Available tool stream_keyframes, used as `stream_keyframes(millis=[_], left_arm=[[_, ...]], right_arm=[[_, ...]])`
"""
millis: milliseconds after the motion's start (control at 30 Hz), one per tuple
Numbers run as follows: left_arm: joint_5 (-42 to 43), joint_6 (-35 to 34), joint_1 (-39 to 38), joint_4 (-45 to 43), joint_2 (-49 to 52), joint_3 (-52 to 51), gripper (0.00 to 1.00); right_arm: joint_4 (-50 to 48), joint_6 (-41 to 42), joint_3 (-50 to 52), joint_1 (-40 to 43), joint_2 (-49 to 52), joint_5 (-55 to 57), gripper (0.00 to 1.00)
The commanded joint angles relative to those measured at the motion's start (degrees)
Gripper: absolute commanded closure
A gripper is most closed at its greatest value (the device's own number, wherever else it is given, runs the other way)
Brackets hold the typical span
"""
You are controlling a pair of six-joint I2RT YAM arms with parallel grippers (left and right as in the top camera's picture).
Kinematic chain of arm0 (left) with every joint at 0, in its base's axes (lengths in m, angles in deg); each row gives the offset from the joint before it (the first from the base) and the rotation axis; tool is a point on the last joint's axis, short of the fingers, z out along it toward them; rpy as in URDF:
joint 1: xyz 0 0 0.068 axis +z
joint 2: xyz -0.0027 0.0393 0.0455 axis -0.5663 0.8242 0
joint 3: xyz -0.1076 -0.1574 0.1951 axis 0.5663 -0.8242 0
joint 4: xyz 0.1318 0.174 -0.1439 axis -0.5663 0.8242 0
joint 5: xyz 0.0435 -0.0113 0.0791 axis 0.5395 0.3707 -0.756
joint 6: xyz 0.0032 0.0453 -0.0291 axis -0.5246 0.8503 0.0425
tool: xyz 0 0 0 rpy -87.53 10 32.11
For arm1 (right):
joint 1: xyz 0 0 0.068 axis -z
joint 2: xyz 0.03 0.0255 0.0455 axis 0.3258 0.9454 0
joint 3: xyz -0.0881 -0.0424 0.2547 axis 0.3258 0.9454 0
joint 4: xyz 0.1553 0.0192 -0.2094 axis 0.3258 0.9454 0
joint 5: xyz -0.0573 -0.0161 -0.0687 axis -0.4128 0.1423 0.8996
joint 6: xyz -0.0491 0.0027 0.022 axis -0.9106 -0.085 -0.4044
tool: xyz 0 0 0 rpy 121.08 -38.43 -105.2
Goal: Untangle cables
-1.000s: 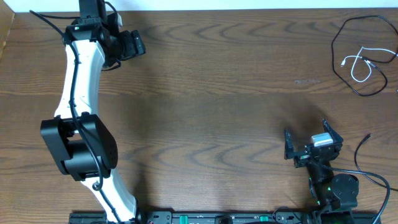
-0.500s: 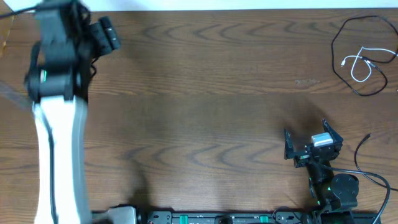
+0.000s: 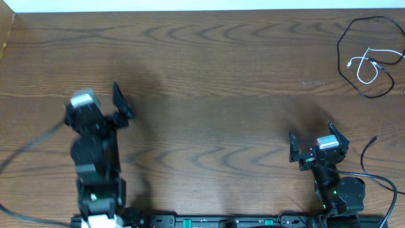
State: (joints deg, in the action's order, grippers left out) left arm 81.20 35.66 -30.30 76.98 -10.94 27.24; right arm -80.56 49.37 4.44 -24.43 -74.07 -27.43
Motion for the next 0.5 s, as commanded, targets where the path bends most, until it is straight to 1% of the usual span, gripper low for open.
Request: stream_keyframes(millis=[0, 33, 67, 100, 133, 300, 400, 433, 467], left_arm=[[-0.8, 9.5, -2.9, -3.5, -11.6, -11.6, 0.09], [-0.8, 10.0, -3.1, -3.5, -12.5, -12.5, 0.09], [-1.5, 11.0, -3.7, -3.6, -16.7, -16.3, 0.09], [-2.1, 11.0, -3.9, -3.6, -18.2, -17.6, 0.09], [-3.4, 11.0, -4.2, -3.5, -21.7, -20.5, 0.09], [-5.1, 12.1, -4.3, -2.9, -28.7, -26.0, 0.09], [-5.1, 12.1, -4.3, 2.6, -30.5, -26.1, 0.09], [-5.1, 12.1, -4.3, 5.1, -31.0, -26.1, 0.03], [-5.1, 12.1, -4.3, 7.3, -31.6, -26.1, 0.02]], right_arm=[[0.3, -0.1, 0.1, 0.1, -0.3, 0.3, 0.01], [0.3, -0.1, 0.1, 0.1, -0.3, 0.3, 0.01], [0.3, -0.1, 0.1, 0.1, -0.3, 0.3, 0.01], [0.3, -0.2, 0.1, 0.1, -0.3, 0.3, 0.01], [0.3, -0.1, 0.1, 0.1, -0.3, 0.3, 0.01], [0.3, -0.2, 0.1, 0.1, -0.3, 0.3, 0.01], [0.3, -0.2, 0.1, 0.1, -0.3, 0.3, 0.01], [0.3, -0.2, 0.1, 0.1, -0.3, 0.3, 0.01], [0.3, -0.2, 0.1, 0.1, -0.3, 0.3, 0.01]])
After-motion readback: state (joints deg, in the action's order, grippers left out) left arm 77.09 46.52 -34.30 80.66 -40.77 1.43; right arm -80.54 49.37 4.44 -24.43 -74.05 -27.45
